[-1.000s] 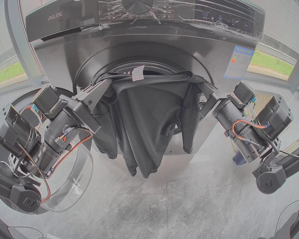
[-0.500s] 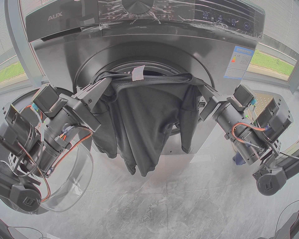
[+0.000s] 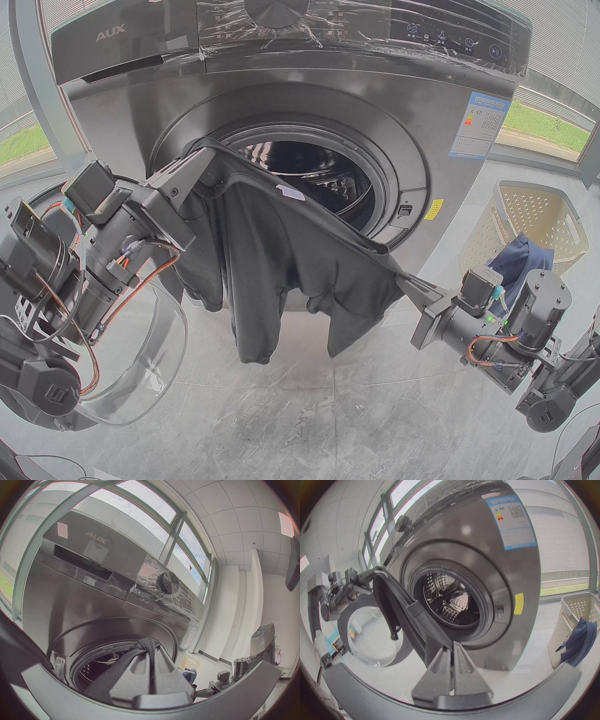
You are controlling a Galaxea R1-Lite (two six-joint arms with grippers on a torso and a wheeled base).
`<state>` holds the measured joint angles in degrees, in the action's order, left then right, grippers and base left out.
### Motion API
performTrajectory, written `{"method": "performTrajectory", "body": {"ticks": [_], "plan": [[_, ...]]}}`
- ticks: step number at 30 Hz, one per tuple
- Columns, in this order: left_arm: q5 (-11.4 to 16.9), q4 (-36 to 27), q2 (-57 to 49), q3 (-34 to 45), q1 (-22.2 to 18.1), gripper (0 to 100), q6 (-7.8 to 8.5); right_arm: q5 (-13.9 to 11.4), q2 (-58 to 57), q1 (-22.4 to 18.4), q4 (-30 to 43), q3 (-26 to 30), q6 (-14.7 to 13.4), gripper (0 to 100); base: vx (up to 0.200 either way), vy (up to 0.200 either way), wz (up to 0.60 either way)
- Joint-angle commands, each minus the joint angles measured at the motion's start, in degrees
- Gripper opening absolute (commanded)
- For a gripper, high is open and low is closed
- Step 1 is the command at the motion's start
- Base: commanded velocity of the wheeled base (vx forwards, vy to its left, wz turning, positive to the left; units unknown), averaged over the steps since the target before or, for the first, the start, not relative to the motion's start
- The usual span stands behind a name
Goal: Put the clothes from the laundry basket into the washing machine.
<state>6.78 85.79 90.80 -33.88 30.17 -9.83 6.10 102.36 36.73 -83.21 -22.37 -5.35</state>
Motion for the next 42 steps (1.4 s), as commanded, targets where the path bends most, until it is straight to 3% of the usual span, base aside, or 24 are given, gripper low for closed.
{"method": "performTrajectory", "body": {"ticks": [1, 8, 42], "plan": [[-0.10, 0.26, 0.08, -0.14, -0.11, 0, -0.02, -1.09, 1.61, -1.49, 0.16, 5.06, 0.78, 0, 0.000, 0.000, 0.00], [-0.10, 0.26, 0.26, -0.05, -0.03, 0, -0.02, -1.52, 3.81, -2.72, -0.55, 6.90, 1.66, 0, 0.000, 0.000, 0.00], [-0.01, 0.35, 2.28, 2.41, 3.14, 0, 0.07, -1.79, 3.72, -1.66, -0.90, 4.09, 1.13, 0, 0.000, 0.000, 0.00]]}}
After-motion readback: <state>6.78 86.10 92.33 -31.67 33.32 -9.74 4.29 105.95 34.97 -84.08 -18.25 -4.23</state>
